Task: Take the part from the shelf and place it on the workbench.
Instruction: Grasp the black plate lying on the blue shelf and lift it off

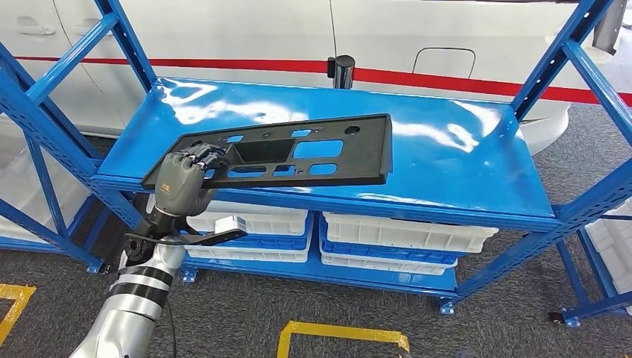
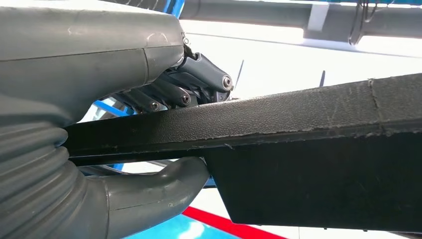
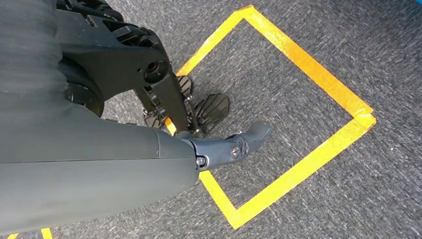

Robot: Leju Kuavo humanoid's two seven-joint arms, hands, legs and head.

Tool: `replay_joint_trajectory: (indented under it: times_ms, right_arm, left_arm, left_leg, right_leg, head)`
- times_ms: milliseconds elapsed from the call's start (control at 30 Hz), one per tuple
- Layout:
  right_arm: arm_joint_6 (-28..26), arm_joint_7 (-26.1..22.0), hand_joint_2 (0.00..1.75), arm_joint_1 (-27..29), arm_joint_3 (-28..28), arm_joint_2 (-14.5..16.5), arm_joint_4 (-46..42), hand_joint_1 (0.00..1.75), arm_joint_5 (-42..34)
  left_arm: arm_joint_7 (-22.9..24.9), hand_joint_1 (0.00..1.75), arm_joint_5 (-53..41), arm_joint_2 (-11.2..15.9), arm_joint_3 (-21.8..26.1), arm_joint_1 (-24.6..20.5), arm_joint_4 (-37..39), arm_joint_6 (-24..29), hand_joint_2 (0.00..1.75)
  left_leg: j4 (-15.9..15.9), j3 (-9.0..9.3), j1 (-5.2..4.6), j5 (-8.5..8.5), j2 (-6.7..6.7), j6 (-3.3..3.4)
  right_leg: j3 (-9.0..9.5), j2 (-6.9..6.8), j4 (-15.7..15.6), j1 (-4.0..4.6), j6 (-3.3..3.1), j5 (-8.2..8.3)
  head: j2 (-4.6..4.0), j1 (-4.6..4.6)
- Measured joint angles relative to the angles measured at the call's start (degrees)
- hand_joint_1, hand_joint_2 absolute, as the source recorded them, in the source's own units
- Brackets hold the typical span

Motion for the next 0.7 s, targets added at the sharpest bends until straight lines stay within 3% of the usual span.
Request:
replay_joint_trajectory:
  times_ms: [700]
  right_arm:
    - [0.5,-0.1,1.75,0.2,-0.1,0.0,0.0,0.00,-0.5]
  left_arm:
    - [-0.6,1.75,-0.7,-0.8,-0.8,3.9,-4.6,0.0,1.75]
  left_leg:
    - [0.0,-0.01,0.00,0.00,0.00,0.00]
  right_leg:
    - [-0.02,0.00,0.0,0.00,0.00,0.00]
  head:
    - [0.00,0.00]
